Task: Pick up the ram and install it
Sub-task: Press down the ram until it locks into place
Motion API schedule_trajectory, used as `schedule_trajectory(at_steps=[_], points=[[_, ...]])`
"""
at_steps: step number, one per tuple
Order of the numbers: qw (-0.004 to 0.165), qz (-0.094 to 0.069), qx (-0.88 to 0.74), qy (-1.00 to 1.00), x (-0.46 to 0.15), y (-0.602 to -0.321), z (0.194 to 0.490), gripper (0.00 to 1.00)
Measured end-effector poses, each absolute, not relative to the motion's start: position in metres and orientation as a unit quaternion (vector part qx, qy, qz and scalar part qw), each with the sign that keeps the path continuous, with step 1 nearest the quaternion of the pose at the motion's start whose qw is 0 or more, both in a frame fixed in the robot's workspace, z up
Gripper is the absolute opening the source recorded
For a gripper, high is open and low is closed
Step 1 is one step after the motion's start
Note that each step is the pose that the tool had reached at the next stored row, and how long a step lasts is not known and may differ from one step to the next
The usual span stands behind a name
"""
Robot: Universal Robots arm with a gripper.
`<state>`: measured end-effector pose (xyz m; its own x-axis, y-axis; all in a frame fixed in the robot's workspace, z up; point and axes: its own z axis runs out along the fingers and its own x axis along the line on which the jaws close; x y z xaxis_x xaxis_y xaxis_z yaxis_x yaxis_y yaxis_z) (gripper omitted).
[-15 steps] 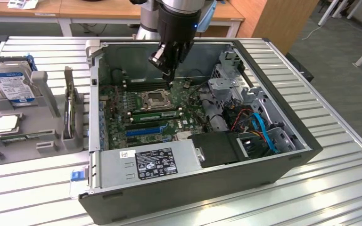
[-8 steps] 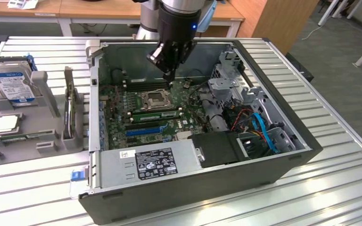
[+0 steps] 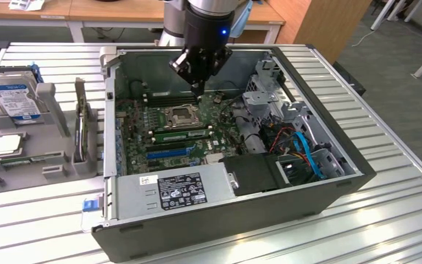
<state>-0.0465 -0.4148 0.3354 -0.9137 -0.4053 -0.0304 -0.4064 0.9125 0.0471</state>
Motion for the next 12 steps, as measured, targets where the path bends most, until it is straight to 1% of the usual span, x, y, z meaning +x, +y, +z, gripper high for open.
schedule_trajectory(at_steps=[12], points=[[0.013, 0.025, -0.108, 0.994, -0.0465, -0.4148, 0.3355, 0.10]])
